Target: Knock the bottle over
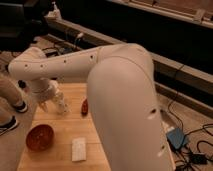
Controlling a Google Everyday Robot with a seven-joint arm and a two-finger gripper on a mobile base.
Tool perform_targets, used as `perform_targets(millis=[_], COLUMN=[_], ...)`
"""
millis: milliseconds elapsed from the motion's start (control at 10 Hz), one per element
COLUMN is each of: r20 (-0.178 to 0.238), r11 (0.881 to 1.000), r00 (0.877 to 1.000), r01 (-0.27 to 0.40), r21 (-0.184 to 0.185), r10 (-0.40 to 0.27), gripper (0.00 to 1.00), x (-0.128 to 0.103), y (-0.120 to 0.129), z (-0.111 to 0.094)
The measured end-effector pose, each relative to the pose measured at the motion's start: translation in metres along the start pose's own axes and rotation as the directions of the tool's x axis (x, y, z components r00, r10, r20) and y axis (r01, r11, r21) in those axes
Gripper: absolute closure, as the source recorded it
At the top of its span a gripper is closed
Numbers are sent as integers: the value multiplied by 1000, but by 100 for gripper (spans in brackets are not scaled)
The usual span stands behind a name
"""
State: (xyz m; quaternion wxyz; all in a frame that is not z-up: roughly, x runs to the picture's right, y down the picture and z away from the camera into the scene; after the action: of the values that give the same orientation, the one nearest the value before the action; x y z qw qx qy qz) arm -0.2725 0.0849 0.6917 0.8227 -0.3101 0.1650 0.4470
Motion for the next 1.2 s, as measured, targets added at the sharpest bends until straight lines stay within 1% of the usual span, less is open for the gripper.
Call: perform_targets(millis=[200, 300, 400, 500, 600, 700, 800, 900, 1200], r20=[-4, 1, 13, 33, 56, 70, 80, 89, 84], r11=[997, 996, 994, 993, 993, 993, 993, 991, 990], r00=[997, 996, 994, 993, 994, 994, 995, 995, 996], r01=[71, 94, 110, 112, 102, 89, 74, 46, -13], r21=[3, 1, -8, -29, -55, -76, -96, -122, -143], r10=[-71, -94, -110, -111, -99, -84, -66, -35, 25], gripper=[91, 98, 100, 100, 100, 100, 100, 100, 100], x=[-21, -35, -48, -64, -80, -88, -95, -99, -94], y=[25, 34, 42, 46, 44, 41, 36, 24, -7], z=[6, 9, 12, 17, 22, 26, 29, 35, 44])
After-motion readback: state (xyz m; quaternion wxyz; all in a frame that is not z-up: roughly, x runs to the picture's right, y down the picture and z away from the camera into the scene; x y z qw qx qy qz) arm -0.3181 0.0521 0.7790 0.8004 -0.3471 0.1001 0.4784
